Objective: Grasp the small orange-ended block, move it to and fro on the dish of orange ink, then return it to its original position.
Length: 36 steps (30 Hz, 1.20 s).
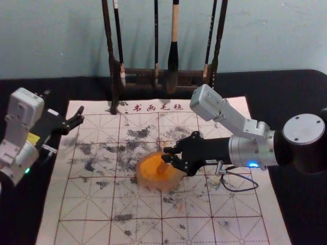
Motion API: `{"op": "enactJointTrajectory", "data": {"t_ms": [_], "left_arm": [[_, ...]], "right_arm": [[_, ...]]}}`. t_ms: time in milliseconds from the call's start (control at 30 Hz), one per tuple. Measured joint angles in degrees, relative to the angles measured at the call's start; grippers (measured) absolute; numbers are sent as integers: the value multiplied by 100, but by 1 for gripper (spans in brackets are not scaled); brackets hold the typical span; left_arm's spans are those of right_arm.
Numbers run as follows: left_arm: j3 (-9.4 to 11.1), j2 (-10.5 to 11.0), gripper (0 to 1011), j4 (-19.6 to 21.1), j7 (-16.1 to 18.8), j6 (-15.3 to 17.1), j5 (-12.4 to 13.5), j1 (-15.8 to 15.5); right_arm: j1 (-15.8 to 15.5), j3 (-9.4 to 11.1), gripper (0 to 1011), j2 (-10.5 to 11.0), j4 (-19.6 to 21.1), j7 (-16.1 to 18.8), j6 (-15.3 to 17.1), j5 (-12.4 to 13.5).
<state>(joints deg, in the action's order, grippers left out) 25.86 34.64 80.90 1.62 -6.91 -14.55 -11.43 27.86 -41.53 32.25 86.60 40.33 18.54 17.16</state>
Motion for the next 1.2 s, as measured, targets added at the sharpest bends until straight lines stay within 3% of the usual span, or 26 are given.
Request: {"op": "enactJointTrajectory", "data": {"t_ms": [700, 1200], "left_arm": [[0, 0, 1001, 0, 0, 0, 0, 0], [0, 0, 1001, 0, 0, 0, 0, 0]], "right_arm": [[169, -180, 132, -231, -192, 10, 20, -30], [239, -149, 132, -347, -330, -69, 55, -40]]}}
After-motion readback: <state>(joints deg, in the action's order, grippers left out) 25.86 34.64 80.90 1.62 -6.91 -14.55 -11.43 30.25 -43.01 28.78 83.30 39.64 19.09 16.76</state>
